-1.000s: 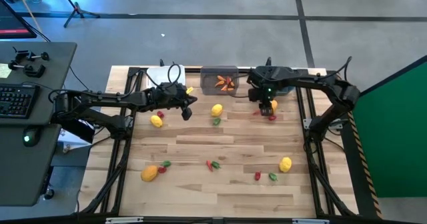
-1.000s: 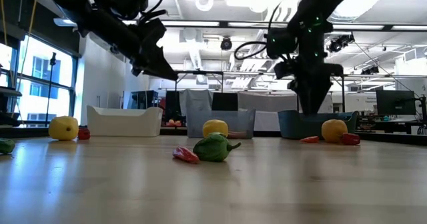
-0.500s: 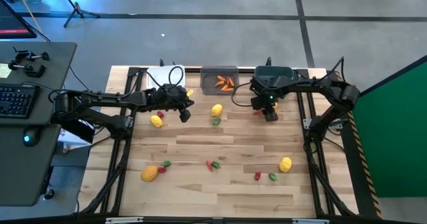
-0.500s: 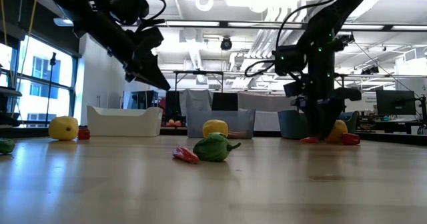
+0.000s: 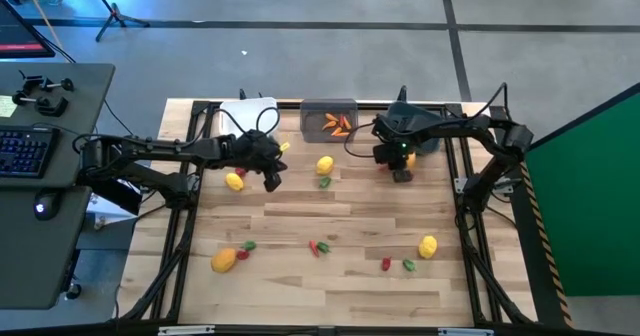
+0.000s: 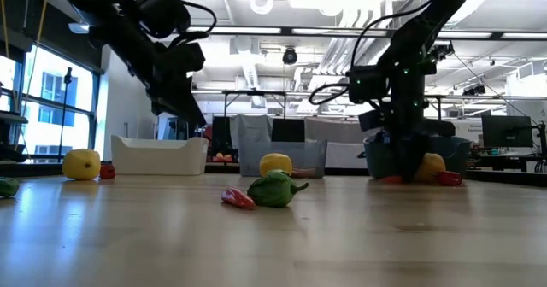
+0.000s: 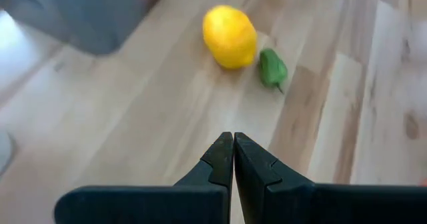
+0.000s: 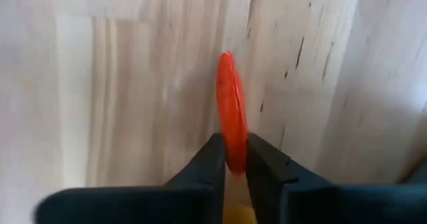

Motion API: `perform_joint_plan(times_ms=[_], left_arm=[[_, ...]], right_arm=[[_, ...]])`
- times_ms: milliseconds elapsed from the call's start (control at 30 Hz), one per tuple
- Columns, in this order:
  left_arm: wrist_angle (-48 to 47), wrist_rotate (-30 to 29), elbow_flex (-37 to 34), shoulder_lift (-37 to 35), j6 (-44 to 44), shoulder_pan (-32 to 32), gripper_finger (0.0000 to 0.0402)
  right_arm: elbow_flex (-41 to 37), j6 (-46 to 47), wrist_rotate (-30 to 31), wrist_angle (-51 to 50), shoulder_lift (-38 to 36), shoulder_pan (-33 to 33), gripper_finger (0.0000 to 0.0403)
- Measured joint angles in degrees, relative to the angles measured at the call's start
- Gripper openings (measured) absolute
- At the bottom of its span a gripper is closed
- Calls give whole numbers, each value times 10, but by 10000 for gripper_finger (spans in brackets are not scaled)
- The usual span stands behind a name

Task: Sort produce into baskets
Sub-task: Put the top orange chili pepper into the black bin

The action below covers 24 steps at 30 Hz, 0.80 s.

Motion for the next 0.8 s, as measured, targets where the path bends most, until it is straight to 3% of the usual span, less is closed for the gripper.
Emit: perform_joint_plan(times_ms=[100,200,400,567,700,800], left_arm=[[-15,22,0,0,40,-4,0],[-29,35,0,0,67,-5,0],[-44,35,0,0,68,-5,0],[-37,35,0,0,71,-5,0],[-18,35,0,0,78,-5,0],[-6,34,0,0,74,-5,0]], right_arm=[[7,26,-33,-2,-3,2,8],[28,54,-76,1,-5,3,12],[81,95,-86,11,-5,2,9],[153,149,-139,4,-6,2,3],[209,235,-134,50,-2,2,3],[259,314,-92,72,17,2,3]])
